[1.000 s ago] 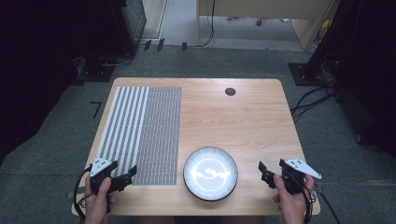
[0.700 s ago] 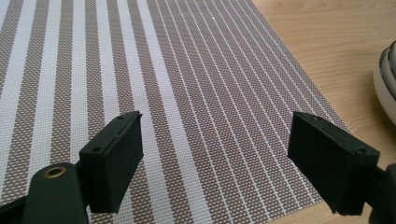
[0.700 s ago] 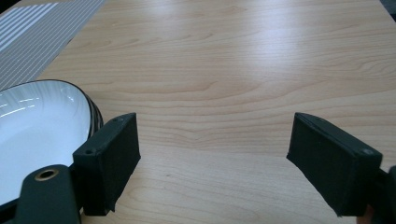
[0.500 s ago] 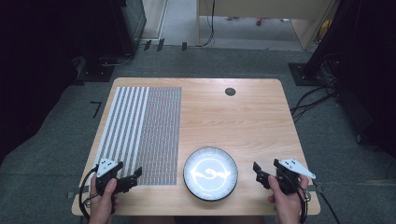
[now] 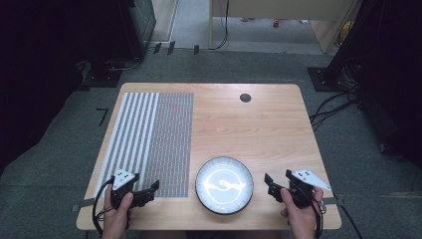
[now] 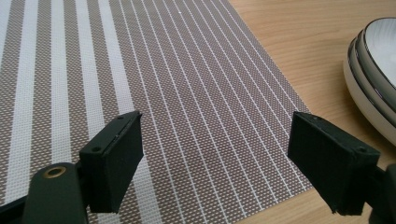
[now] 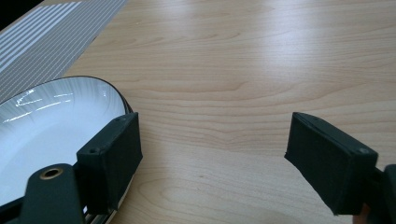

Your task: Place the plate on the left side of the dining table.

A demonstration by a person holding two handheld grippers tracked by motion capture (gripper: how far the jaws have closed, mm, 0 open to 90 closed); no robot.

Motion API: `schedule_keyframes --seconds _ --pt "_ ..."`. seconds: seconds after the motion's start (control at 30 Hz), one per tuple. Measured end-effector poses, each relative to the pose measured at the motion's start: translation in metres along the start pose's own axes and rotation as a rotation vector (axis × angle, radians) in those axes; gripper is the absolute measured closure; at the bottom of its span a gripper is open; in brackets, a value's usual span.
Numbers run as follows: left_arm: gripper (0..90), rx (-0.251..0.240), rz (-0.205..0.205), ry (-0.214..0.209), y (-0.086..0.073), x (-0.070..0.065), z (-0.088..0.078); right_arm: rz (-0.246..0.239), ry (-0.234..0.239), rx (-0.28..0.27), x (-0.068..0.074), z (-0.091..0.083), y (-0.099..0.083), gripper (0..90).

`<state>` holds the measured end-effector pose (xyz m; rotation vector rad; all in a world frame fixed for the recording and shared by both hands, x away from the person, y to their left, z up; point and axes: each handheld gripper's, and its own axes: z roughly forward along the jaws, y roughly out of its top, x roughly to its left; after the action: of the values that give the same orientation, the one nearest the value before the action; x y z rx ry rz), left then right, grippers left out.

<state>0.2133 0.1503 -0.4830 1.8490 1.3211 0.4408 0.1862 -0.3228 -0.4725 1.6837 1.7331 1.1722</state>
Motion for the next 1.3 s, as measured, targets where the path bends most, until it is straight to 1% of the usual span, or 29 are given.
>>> schedule_keyframes --seconds 0.2,0.3,0.4,0.43,0.47,0.5,0.57,0.6,0.63,0.7,0.73,0.77,0.83,0.87,1.0,1.07,1.1,1.13,1.2,1.23,1.3 --pt "18.3 0.001 0.001 -0.013 -0.001 -0.007 0.003 -0.002 0.009 0.003 0.003 0.000 0.000 17.9" --pt "18.3 0.000 0.014 -0.023 0.000 -0.014 0.005 -0.006 0.013 0.005 0.005 0.001 -0.001 17.9" --pt "18.3 -0.004 0.018 -0.044 0.000 -0.021 0.006 -0.015 0.022 0.008 0.007 0.002 -0.002 18.6" --pt "18.3 -0.003 0.030 -0.051 0.001 -0.026 0.007 -0.022 0.024 0.014 0.009 0.003 -0.003 18.7" --pt "18.2 -0.002 0.034 -0.054 0.001 -0.029 0.008 -0.025 0.027 0.013 0.010 0.004 -0.003 18.7" --pt "18.2 -0.002 0.034 -0.054 0.001 -0.029 0.008 -0.025 0.027 0.013 0.010 0.004 -0.003 18.7" --pt "18.3 0.000 0.040 -0.067 0.001 -0.035 0.009 -0.029 0.031 0.013 0.013 0.005 -0.003 18.9" --pt "18.3 0.000 0.040 -0.067 0.001 -0.035 0.009 -0.029 0.031 0.013 0.013 0.005 -0.003 18.9" --pt "18.3 0.003 0.041 -0.071 0.001 -0.037 0.010 -0.031 0.033 0.015 0.015 0.005 -0.002 18.9" --pt "18.3 0.005 0.046 -0.082 0.002 -0.041 0.011 -0.038 0.022 0.012 0.017 0.004 0.003 19.8" --pt "18.3 0.008 0.061 -0.086 0.004 -0.045 0.012 -0.043 0.022 0.015 0.018 0.004 0.004 19.8" --pt "18.3 0.008 0.061 -0.086 0.004 -0.045 0.012 -0.045 0.023 0.016 0.019 0.004 0.005 19.9" --pt "18.2 0.002 0.058 -0.106 0.008 -0.050 0.013 -0.045 0.022 0.019 0.021 0.005 0.007 20.3" --pt "18.2 0.002 0.058 -0.106 0.008 -0.050 0.013 -0.045 0.022 0.019 0.021 0.005 0.007 20.3" --pt "18.3 -0.005 0.061 -0.121 0.017 -0.056 0.015 -0.044 0.023 0.033 0.025 0.010 0.010 22.6" --pt "18.3 -0.014 0.060 -0.132 0.022 -0.059 0.016 -0.032 0.014 0.022 0.027 0.011 0.013 26.3" --pt "18.3 -0.018 0.061 -0.143 0.027 -0.064 0.019 -0.016 0.019 0.014 0.030 0.011 0.018 27.1" --pt "18.3 -0.018 0.061 -0.143 0.027 -0.064 0.019 -0.016 0.019 0.014 0.030 0.011 0.018 27.1" --pt "18.3 -0.023 0.067 -0.154 0.033 -0.068 0.022 -0.009 0.024 0.015 0.033 0.013 0.024 26.9" --pt "18.3 -0.026 0.070 -0.157 0.036 -0.070 0.023 -0.012 0.021 0.016 0.035 0.014 0.026 25.8" --pt "18.3 -0.039 0.073 -0.173 0.043 -0.075 0.027 -0.007 -0.007 0.015 0.038 0.016 0.034 26.1"
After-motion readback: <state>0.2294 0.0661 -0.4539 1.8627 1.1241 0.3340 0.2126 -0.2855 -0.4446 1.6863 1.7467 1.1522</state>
